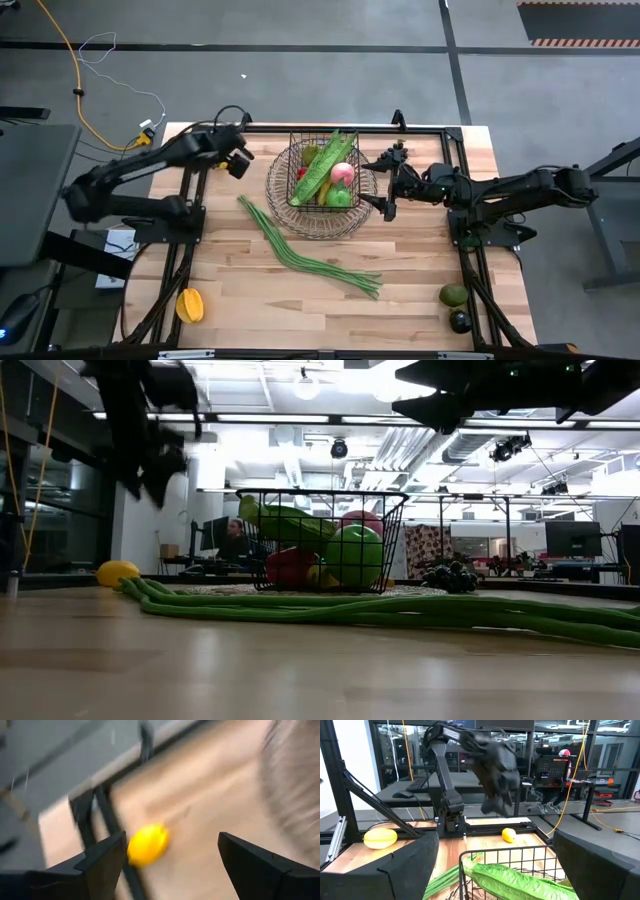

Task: Build produce basket
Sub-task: Put the yellow lemon into the black mesh basket

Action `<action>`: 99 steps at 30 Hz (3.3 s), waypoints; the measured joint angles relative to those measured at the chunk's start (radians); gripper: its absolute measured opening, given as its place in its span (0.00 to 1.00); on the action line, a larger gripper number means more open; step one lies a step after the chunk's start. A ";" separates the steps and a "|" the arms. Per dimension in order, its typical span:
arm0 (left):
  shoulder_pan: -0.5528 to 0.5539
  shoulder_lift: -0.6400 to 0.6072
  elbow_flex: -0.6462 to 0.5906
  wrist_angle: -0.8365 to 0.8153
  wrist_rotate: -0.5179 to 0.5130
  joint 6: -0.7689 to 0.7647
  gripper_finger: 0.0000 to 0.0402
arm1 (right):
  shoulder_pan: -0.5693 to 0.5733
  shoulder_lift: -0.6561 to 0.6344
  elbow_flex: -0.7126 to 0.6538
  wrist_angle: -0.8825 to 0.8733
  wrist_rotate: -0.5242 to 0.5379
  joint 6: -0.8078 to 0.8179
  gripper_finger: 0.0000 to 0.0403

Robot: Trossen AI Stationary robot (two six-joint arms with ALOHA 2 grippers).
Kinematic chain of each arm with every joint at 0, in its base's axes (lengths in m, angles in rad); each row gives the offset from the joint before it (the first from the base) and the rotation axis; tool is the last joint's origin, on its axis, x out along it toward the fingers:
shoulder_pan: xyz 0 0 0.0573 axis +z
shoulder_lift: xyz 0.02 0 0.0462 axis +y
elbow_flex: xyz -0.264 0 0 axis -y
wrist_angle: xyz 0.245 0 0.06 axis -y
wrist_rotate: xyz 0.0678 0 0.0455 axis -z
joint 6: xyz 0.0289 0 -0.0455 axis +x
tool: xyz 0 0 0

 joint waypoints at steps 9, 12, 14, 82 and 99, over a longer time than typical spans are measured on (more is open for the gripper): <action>0.118 0.325 0.040 -0.087 0.013 0.067 0.76 | 0.000 0.000 0.001 -0.008 0.000 0.000 0.95; 0.116 0.386 0.039 -0.087 0.039 0.074 0.76 | 0.000 0.000 0.001 -0.011 0.000 0.000 0.95; 0.120 0.433 0.041 -0.075 0.025 0.069 0.76 | 0.000 0.000 0.001 -0.012 0.000 0.000 0.95; 0.090 0.666 0.116 -0.087 -0.315 0.063 0.06 | 0.000 0.000 0.001 -0.035 0.000 -0.001 0.95; -0.318 0.000 0.049 0.542 0.032 0.221 0.04 | 0.000 0.000 0.001 -0.035 0.000 0.001 0.95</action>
